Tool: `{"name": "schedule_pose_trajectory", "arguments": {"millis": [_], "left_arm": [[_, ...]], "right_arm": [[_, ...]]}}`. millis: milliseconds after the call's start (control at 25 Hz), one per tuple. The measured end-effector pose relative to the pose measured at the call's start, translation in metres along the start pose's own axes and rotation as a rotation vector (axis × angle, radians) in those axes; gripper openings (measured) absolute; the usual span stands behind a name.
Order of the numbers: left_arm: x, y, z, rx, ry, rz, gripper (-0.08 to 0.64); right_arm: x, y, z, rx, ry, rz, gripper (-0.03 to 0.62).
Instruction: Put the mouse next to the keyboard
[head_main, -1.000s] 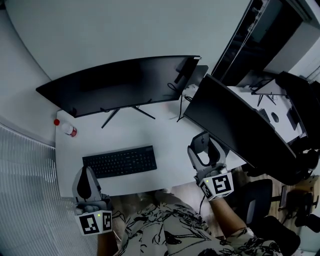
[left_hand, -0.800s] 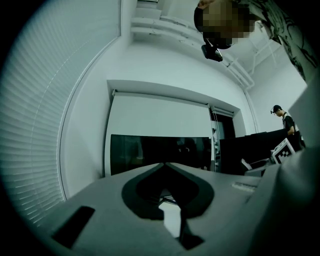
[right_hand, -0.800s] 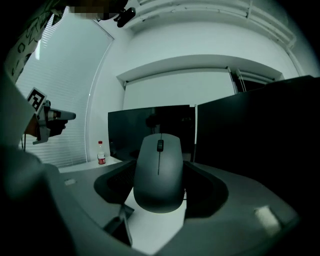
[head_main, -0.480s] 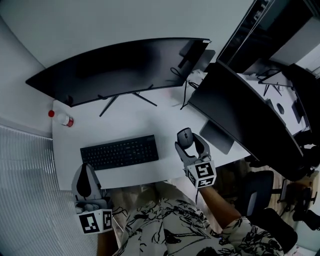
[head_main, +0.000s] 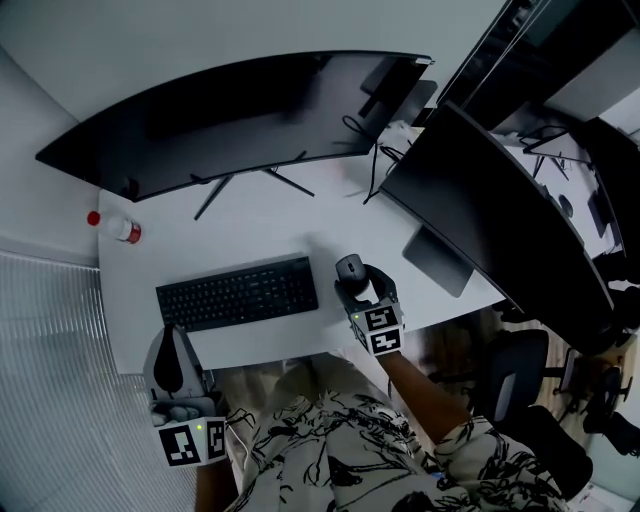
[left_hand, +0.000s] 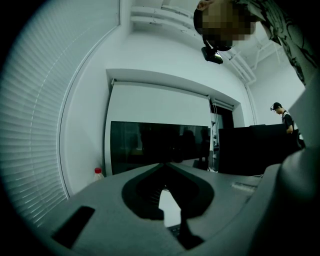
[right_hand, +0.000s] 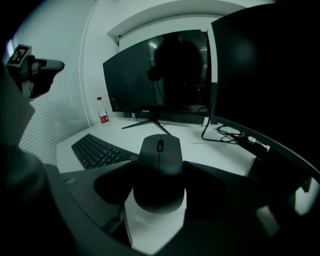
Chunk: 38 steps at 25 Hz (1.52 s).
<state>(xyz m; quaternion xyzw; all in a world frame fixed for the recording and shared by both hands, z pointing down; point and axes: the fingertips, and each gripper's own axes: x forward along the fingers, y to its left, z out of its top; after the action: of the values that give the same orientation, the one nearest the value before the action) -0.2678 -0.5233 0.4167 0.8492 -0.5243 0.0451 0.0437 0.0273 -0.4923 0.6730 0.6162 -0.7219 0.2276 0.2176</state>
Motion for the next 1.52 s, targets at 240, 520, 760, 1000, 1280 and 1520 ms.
{"name": "schedule_pose_trajectory", "arguments": {"millis": [240,520,760,1000,1280,1520], "left_arm": [[0.0,0.003,-0.007,-0.004,0.018,0.003,0.001],[-0.002,0.009,-0.013,-0.008,0.033,0.017,0.002],[-0.002,0.012,-0.018,-0.013,0.045,0.023,0.0],[-0.001,0.014,-0.023,-0.014,0.055,0.029,0.001],[0.001,0.015,-0.024,-0.013,0.061,0.033,0.0],[0.002,0.016,-0.02,-0.014,0.054,0.032,0.001]], "right_arm": [[0.026,0.012,-0.029,0.0,0.109,0.023,0.301],[0.048,0.018,-0.051,-0.015,0.222,0.027,0.301],[0.06,0.019,-0.057,-0.01,0.265,0.026,0.301],[0.071,0.017,-0.058,-0.008,0.283,0.014,0.301],[0.076,0.019,-0.057,-0.021,0.28,0.013,0.301],[0.075,0.02,-0.055,-0.045,0.275,0.015,0.308]]}}
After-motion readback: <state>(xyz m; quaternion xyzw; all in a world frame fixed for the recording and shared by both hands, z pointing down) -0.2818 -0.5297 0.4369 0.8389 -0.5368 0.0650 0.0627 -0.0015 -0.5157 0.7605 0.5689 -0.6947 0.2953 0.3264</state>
